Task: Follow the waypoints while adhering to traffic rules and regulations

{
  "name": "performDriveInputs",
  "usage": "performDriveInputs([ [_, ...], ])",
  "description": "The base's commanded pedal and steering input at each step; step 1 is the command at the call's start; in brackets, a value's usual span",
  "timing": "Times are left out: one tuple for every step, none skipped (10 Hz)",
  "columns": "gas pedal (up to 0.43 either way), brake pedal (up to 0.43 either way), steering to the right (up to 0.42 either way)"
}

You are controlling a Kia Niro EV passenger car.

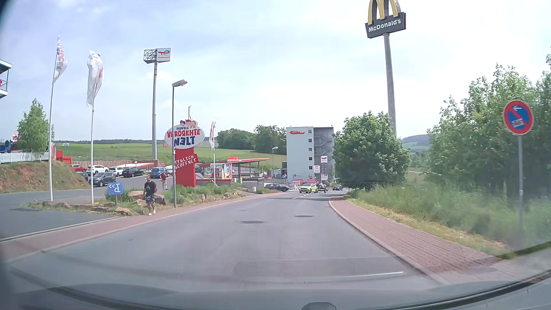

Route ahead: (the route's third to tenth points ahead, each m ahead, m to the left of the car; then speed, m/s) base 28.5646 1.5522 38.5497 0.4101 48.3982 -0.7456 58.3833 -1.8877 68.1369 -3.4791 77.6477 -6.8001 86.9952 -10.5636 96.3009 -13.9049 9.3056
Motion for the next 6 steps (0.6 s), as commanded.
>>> performDriveInputs([
  [0.02, 0.0, 0.011],
  [0.028, 0.0, 0.011],
  [0.028, 0.0, 0.01],
  [0.028, 0.0, 0.01],
  [0.028, 0.0, 0.01],
  [0.028, 0.0, 0.006],
])
